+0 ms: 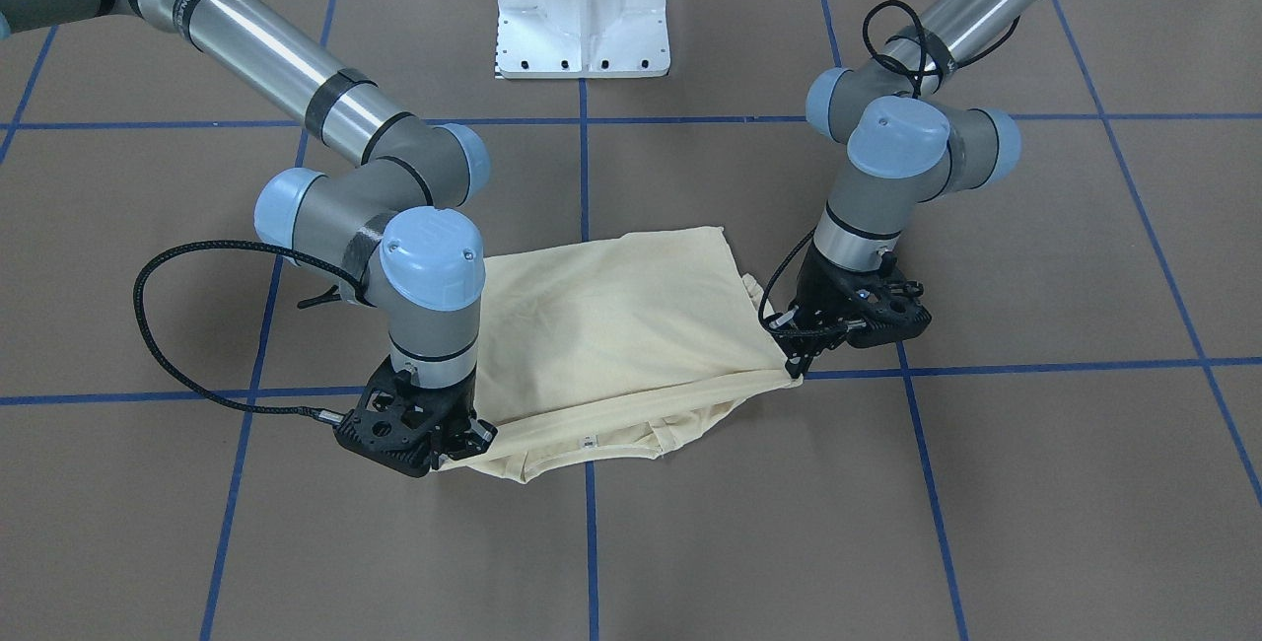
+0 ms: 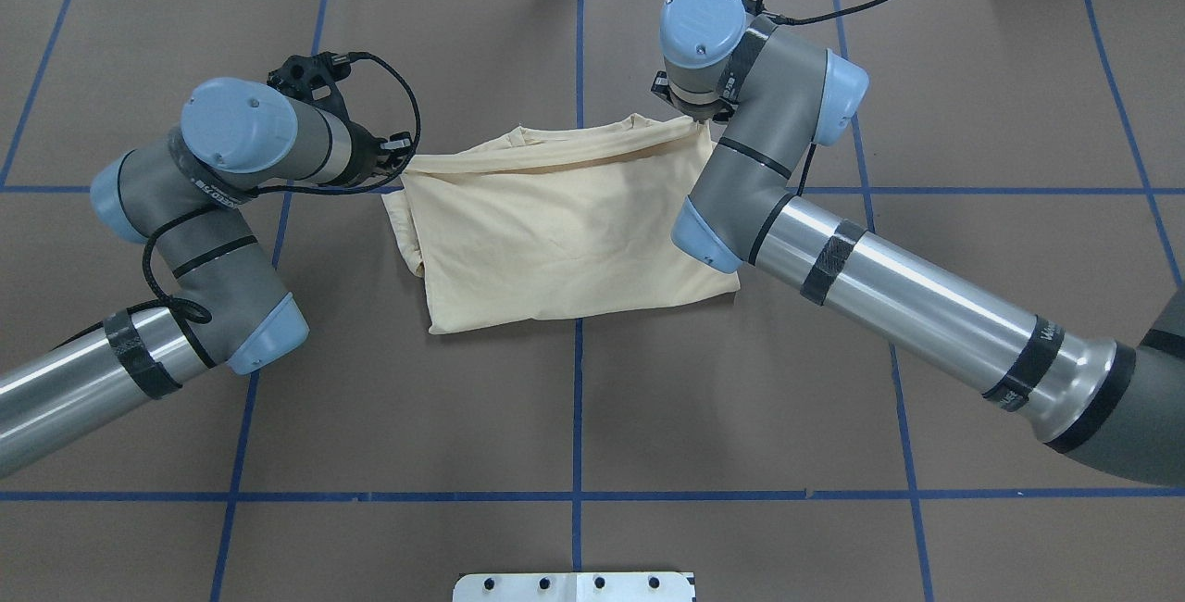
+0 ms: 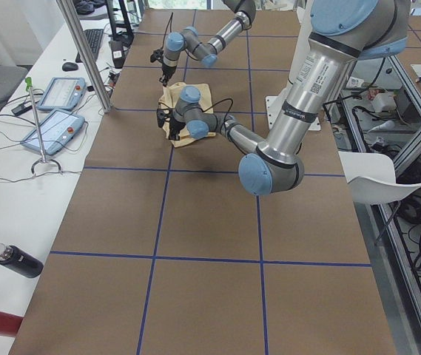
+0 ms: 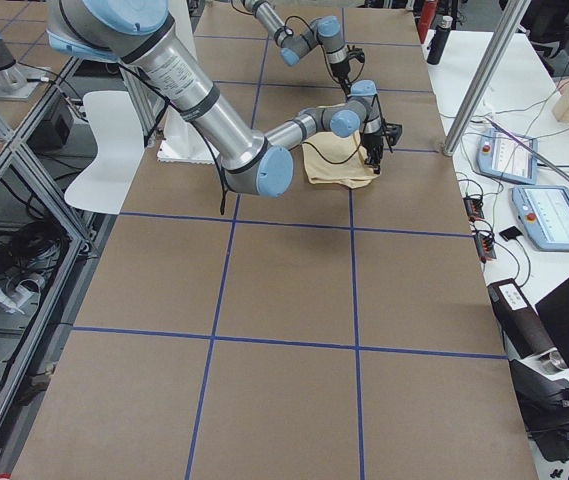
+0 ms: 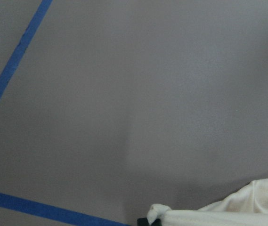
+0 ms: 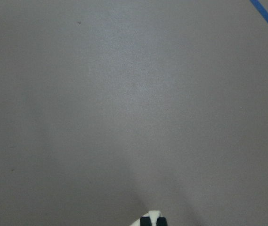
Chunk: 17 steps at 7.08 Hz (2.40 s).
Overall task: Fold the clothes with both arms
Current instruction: 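Release the hem and draw both grippers back from the folded shirt, then move the right gripper to the shirt's near corner and grasp it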
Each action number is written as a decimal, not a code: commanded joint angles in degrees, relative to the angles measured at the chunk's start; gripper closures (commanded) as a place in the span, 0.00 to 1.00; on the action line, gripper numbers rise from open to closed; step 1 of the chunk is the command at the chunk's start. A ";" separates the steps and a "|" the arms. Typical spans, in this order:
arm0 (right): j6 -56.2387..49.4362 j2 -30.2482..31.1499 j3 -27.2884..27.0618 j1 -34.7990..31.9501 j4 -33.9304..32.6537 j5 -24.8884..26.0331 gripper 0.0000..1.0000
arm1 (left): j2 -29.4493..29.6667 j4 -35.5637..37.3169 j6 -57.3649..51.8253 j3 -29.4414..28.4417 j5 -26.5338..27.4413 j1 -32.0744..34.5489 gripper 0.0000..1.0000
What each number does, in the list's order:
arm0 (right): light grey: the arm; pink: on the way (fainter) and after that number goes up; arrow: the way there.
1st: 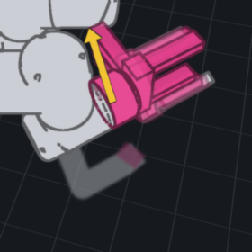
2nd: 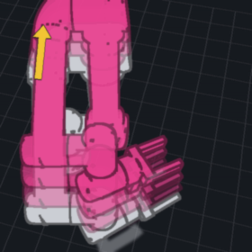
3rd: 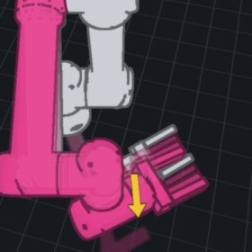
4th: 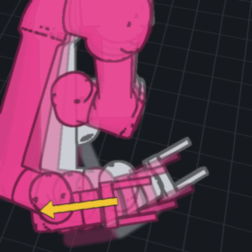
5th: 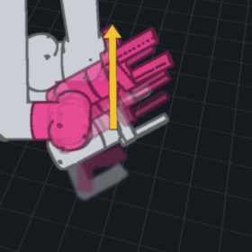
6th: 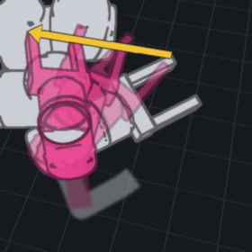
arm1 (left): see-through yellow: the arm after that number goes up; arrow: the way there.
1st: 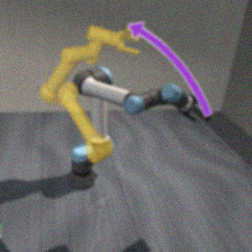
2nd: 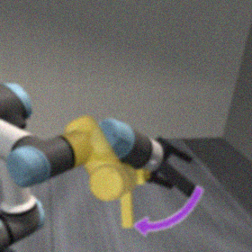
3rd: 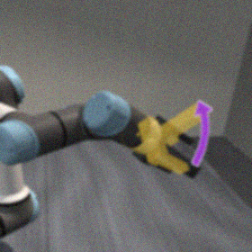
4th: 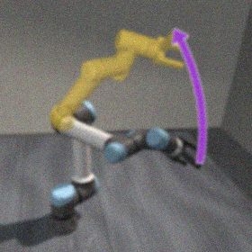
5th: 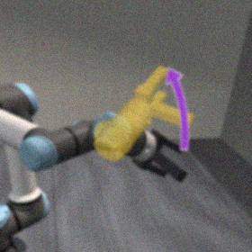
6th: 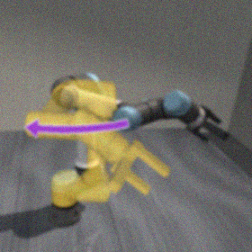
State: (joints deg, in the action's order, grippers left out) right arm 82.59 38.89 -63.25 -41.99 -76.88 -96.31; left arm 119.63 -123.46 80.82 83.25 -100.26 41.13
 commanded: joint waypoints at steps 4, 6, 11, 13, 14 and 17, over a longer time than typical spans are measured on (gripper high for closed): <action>0.82 10.35 -19.79 0.07 -0.55 -3.15 0.00 | 0.34 0.24 -0.23 1.90 -0.37 1.22 0.00; 7.18 18.12 -32.86 -0.11 -0.90 -5.29 0.00 | 0.25 0.33 0.21 5.25 -0.38 1.93 0.00; 20.50 30.62 -46.78 17.35 -0.99 14.08 0.00 | -0.19 0.50 -0.14 7.28 -0.37 2.28 0.00; 20.94 30.89 -44.35 18.87 -1.96 17.03 0.00 | -0.02 0.68 0.12 7.45 -0.73 2.28 0.00; 25.73 31.24 -42.15 18.96 -1.35 16.78 0.01 | -0.10 0.68 0.21 7.46 -0.73 2.28 0.00; 27.70 30.28 -39.58 19.23 -1.52 14.07 0.07 | -0.37 0.68 0.04 6.93 -0.64 2.28 0.00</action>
State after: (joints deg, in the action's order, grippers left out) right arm 109.13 69.30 -103.28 -22.80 -78.35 -80.40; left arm 119.37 -122.79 80.93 90.44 -100.91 43.42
